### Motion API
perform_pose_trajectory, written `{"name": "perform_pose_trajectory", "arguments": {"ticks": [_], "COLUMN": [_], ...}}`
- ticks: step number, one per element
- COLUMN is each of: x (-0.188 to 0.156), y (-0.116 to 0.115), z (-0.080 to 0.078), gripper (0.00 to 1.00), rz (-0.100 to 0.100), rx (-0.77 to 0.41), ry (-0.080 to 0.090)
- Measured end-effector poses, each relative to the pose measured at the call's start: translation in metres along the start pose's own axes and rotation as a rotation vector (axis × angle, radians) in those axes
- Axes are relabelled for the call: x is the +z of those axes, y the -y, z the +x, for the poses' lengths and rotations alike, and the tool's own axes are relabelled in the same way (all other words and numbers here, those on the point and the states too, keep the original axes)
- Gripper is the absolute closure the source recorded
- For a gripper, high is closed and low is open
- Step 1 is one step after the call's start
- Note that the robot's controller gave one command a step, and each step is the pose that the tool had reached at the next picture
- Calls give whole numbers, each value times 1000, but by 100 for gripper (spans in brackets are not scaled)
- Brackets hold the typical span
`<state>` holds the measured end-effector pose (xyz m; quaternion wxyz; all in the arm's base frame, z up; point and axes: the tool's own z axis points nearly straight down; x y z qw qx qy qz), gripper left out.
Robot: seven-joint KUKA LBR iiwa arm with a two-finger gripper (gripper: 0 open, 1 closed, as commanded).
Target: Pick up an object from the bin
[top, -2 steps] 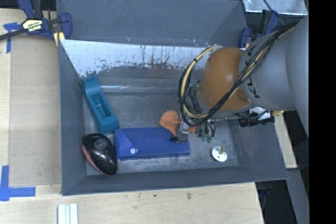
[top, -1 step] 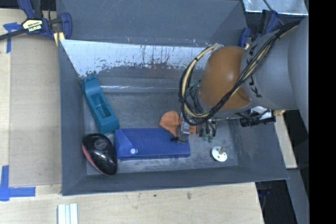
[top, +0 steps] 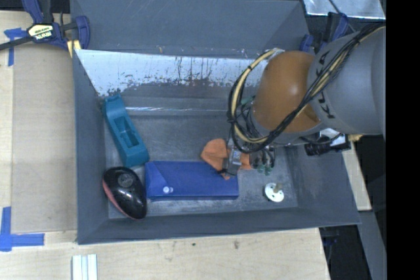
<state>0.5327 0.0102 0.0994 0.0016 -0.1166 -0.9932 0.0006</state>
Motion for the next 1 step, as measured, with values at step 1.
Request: {"name": "perform_pose_trajectory", "arguments": {"ticks": [1], "x": [-23], "y": [0], "z": [0], "gripper": [100], "rz": [-1], "rx": [0], "ry": [1]}}
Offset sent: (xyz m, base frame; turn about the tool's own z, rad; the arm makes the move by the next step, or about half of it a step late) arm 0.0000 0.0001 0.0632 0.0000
